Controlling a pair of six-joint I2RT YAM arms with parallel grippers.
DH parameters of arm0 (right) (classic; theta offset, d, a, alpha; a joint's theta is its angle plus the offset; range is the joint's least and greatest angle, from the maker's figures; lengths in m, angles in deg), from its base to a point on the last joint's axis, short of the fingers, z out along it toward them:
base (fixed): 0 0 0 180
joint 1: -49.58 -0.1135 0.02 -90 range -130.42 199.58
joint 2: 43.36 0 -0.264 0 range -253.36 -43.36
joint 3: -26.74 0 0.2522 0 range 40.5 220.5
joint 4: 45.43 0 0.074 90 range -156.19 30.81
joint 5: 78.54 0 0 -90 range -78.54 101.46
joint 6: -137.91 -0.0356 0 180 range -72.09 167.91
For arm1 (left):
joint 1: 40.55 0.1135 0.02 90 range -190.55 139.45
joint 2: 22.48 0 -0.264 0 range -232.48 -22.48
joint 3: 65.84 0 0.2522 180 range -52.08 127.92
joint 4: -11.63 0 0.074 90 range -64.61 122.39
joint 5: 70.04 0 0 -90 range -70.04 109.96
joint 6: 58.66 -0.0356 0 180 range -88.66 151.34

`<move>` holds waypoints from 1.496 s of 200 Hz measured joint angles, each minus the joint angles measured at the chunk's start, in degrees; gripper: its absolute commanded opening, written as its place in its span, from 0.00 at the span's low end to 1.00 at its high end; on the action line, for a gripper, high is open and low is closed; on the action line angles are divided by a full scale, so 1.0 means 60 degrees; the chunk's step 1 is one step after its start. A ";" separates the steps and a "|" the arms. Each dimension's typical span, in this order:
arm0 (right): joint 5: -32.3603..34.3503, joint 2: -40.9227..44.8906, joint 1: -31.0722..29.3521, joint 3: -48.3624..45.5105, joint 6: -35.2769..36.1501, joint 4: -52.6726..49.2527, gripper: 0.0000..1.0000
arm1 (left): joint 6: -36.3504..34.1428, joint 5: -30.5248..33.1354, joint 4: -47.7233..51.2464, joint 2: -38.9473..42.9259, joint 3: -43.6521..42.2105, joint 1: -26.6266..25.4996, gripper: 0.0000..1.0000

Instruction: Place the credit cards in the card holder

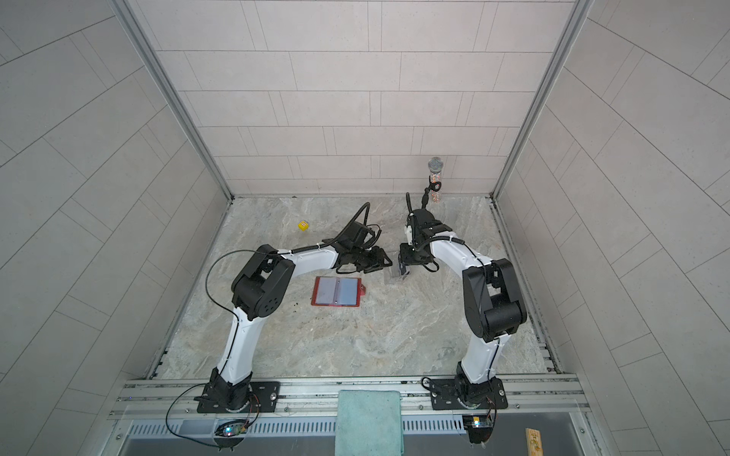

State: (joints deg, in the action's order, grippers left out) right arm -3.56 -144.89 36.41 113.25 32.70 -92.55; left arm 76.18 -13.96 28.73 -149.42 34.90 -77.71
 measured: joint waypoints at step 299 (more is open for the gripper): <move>0.1337 -0.0772 -0.0492 0.1089 0.0295 -0.1191 0.40 | -0.0055 0.0127 0.0255 -0.0186 0.0142 0.0000 0.50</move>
State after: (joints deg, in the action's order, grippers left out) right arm 4.46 -149.53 33.46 119.79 34.48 -99.70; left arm 75.85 -13.19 30.26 -150.53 35.75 -77.71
